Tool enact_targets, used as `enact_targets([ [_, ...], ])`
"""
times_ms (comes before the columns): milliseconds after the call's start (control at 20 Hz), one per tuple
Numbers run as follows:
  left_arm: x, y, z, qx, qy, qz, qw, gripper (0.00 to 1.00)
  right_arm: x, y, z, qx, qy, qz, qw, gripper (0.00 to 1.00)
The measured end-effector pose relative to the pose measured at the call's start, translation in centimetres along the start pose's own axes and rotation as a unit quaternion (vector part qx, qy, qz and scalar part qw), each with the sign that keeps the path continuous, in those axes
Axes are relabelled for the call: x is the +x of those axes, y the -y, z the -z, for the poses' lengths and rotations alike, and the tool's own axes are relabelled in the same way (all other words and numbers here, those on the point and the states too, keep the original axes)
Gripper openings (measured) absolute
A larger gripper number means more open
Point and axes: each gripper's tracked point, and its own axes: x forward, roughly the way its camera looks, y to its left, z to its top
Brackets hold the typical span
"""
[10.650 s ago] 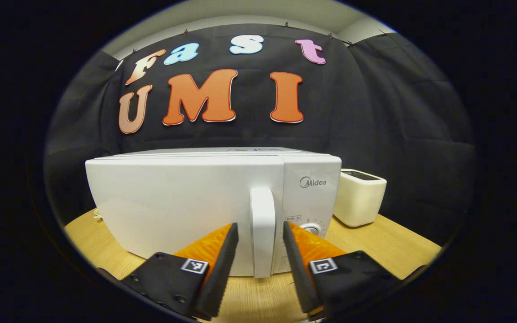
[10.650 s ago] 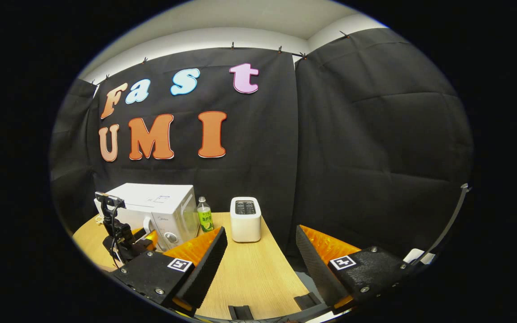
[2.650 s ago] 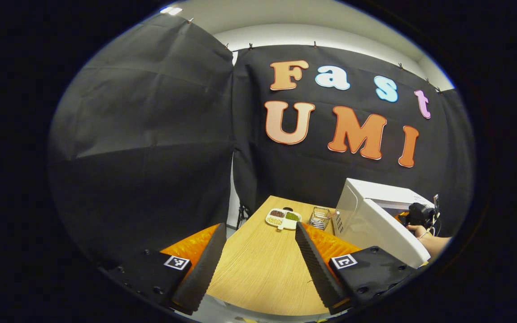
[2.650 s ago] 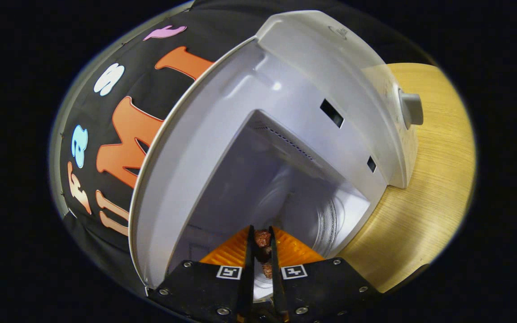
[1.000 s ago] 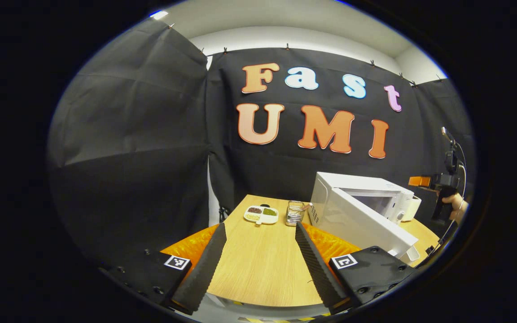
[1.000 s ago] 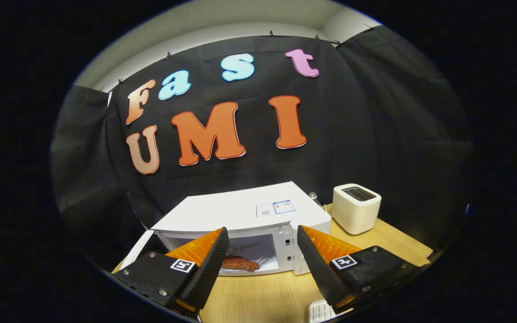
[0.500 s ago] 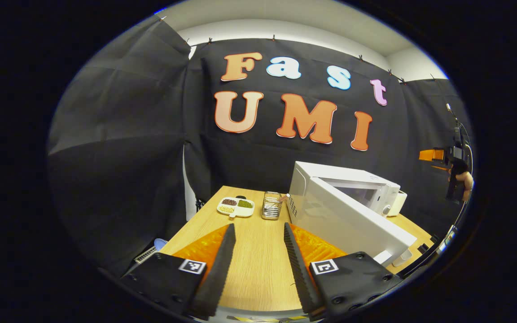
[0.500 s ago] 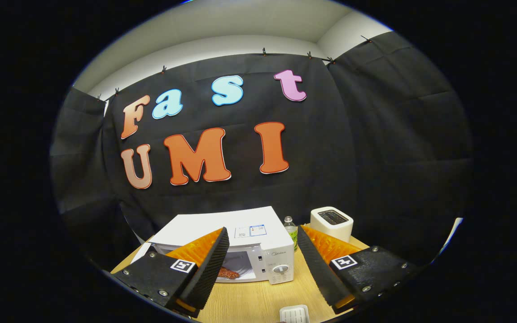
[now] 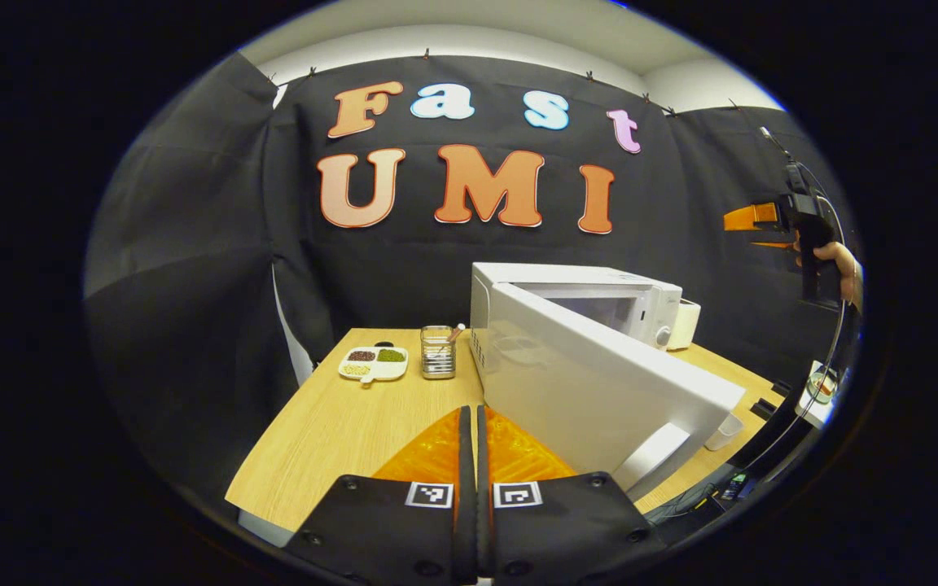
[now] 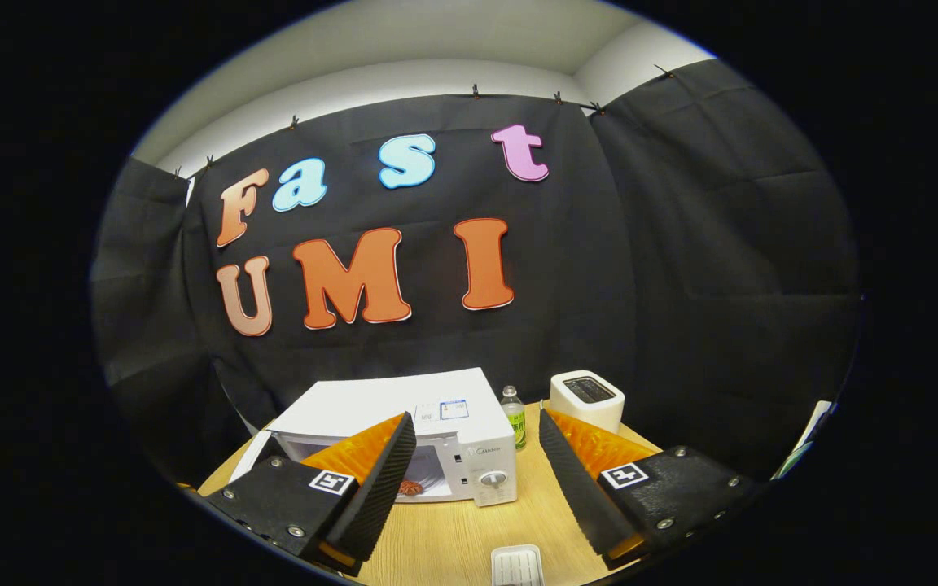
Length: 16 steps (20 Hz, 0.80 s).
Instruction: Open the microwave oven with the left hand, put the food in, and close the microwave oven.
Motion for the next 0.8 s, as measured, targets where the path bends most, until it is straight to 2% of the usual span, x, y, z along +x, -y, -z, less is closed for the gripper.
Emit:
enact_targets([
  [200, 0.7, 0.7, 1.1, -0.011, -0.003, 0.0, 1.0, 0.04, -0.7, 0.4, -0.4, -0.003, 0.0, -0.004, 1.0, 0.95],
  [300, 1.0, 1.1, 1.5, -0.041, -0.002, 0.003, 0.999, 0.0, -0.9, 0.8, -0.4, -0.009, 0.0, -0.001, 1.0, 0.94],
  [350, 1.2, 1.6, 1.8, -0.056, -0.004, 0.007, 0.998, 0.05, -0.9, 0.9, -0.6, -0.009, 0.001, -0.001, 1.0, 0.94],
  [400, 1.4, 2.0, 2.0, -0.062, -0.008, 0.01, 0.998, 0.04, -0.9, 1.1, -0.8, -0.009, 0.003, -0.001, 1.0, 0.94],
  [500, 1.8, 2.9, 2.1, -0.054, -0.013, 0.017, 0.998, 0.04, -0.8, 1.7, -0.8, -0.01, 0.005, 0.003, 1.0, 0.94],
  [550, 2.0, 3.7, 2.3, -0.046, -0.016, 0.024, 0.999, 0.01, -0.7, 2.1, -0.6, -0.01, 0.004, 0.004, 1.0, 0.94],
  [600, 2.2, 4.8, 2.4, -0.04, -0.021, 0.032, 0.998, 0.04, -0.5, 2.2, -0.4, -0.01, 0.002, 0.004, 1.0, 0.94],
  [650, 2.4, 5.8, 2.8, -0.035, -0.025, 0.04, 0.998, 0.04, -0.4, 2.4, -0.2, -0.01, -0.002, 0.003, 1.0, 0.94],
  [700, 2.9, 6.1, 2.9, -0.023, -0.027, 0.032, 0.999, 0.04, -0.1, 2.7, 0.1, -0.01, -0.004, 0.003, 1.0, 0.95],
  [800, 3.1, 8.0, 2.8, -0.021, -0.032, 0.049, 0.998, 0.04, 0.4, 3.2, 0.2, -0.009, -0.007, -0.002, 1.0, 0.95],
])
